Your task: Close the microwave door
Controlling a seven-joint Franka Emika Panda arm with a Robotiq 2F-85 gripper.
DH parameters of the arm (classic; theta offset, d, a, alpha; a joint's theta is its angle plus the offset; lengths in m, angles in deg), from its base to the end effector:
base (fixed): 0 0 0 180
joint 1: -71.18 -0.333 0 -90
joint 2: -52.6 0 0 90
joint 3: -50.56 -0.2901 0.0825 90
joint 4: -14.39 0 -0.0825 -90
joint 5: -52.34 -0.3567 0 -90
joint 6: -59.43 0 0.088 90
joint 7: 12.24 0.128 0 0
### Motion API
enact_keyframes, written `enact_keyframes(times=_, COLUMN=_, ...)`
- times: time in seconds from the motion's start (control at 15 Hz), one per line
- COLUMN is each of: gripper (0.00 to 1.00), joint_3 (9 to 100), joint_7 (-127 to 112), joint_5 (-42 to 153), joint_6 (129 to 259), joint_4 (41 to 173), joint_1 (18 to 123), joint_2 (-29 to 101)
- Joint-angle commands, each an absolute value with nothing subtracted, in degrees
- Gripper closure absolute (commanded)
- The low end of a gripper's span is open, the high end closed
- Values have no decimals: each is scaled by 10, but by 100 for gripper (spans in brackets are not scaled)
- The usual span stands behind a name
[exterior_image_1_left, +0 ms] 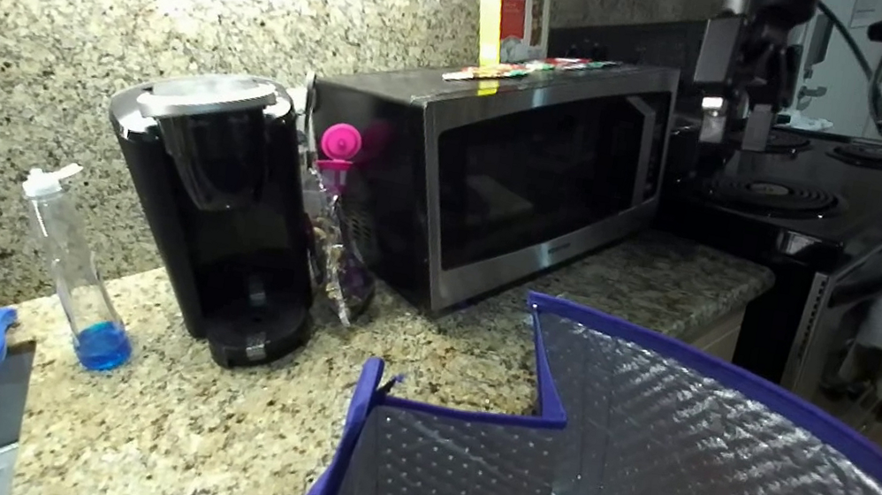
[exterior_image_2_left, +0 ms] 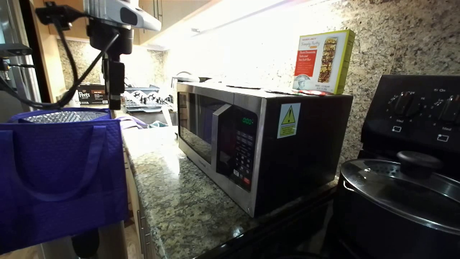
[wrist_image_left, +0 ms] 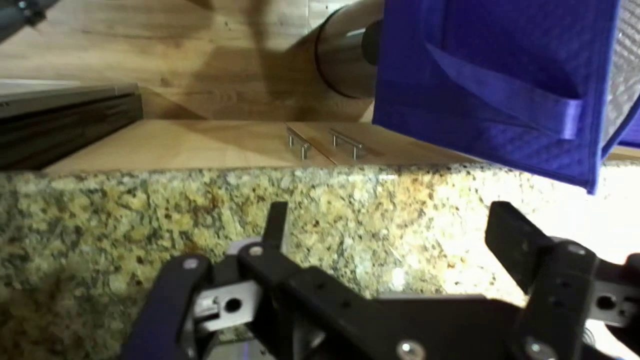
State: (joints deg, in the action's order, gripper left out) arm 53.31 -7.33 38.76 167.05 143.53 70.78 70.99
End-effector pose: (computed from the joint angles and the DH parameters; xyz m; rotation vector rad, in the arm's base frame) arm 0.4319 0.0039 0.4551 -2.8879 0.2930 0.0889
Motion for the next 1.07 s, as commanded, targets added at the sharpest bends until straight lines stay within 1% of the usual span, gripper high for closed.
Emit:
enact_keyframes(times=0.0, gripper=0, joint_3=524, joint_7=7, joint_5=417, joint_6=1642, joint_4=1481, joint_1=739, joint_2=738)
enact_keyframes(times=0.4, gripper=0, joint_3=518, joint_7=135, joint_5=477, joint_6=1657, joint_4=1519, joint_1=784, joint_2=747)
enact_keyframes(times=0.6, gripper=0, joint_3=524, joint_7=136, joint_5=485, joint_6=1659, joint_4=1523, joint_1=790, joint_2=746)
enact_keyframes(times=0.8, gripper=0, joint_3=528, joint_7=113, joint_5=479, joint_6=1693, joint_4=1527, joint_1=789, joint_2=741)
enact_keyframes(times=0.87, gripper=0, joint_3=528, joint_7=118, joint_5=473, joint_6=1668, joint_4=1512, joint_1=787, joint_2=730)
enact_keyframes(times=1.0, gripper=0, joint_3=528, joint_7=118, joint_5=473, joint_6=1680, joint_4=1514, joint_1=787, joint_2=730)
